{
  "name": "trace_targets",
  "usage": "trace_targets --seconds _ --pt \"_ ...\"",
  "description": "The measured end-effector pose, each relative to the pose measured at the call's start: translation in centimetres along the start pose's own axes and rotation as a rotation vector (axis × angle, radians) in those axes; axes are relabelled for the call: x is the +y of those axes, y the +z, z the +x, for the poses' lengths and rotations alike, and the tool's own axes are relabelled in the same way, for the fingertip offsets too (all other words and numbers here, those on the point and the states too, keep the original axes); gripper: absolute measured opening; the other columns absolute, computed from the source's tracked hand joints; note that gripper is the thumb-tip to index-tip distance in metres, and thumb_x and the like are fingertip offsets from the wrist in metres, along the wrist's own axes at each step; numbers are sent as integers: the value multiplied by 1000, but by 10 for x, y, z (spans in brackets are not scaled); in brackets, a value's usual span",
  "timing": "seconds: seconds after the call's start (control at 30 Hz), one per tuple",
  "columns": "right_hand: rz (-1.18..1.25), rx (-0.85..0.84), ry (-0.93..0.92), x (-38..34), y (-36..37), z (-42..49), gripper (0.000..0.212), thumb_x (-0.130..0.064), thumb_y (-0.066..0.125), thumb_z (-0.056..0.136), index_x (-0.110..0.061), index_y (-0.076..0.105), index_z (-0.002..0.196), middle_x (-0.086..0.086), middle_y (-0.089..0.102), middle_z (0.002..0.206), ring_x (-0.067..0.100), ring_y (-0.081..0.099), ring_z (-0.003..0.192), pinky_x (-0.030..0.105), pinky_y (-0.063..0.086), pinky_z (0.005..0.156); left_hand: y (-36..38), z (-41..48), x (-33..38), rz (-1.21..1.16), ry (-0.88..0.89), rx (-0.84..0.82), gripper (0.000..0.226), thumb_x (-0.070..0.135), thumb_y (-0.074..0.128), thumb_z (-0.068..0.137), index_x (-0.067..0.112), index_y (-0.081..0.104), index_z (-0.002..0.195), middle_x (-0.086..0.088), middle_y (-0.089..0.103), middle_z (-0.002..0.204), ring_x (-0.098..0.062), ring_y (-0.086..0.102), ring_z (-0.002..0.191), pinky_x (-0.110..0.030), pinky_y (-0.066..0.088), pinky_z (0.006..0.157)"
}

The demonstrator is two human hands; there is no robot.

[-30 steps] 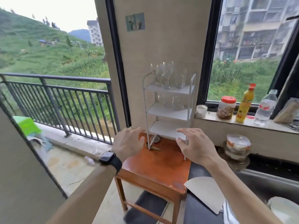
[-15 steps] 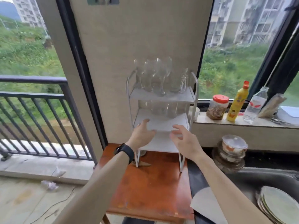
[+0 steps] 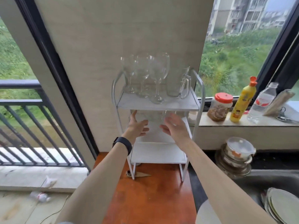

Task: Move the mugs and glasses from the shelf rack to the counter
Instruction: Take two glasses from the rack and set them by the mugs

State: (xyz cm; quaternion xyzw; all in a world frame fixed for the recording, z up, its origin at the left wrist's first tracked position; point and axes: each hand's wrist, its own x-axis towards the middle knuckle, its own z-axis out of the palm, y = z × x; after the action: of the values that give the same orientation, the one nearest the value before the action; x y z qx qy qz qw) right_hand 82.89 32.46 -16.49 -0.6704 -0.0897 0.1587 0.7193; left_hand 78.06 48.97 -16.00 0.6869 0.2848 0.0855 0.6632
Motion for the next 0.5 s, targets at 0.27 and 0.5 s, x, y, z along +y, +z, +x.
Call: trace_targets --seconds 0.27,0.5 --pt "-78 -60 -25 0 4 11 32 -30 63 99 -27 58 130 4 65 117 22 72 101 36 58 95 -6 -2 -1 -41 25 -137 13 33 67 96 29 61 107 -8 64 117 -31 72 102 -43 56 93" --pt "-126 7 -94 7 0 -11 25 -45 50 102 -26 65 111 1 66 103 19 69 79 36 61 83 -7 -36 -11 77 142 -114 18 43 61 97 27 59 104 -2 66 110 -27 71 103 -44 58 95"
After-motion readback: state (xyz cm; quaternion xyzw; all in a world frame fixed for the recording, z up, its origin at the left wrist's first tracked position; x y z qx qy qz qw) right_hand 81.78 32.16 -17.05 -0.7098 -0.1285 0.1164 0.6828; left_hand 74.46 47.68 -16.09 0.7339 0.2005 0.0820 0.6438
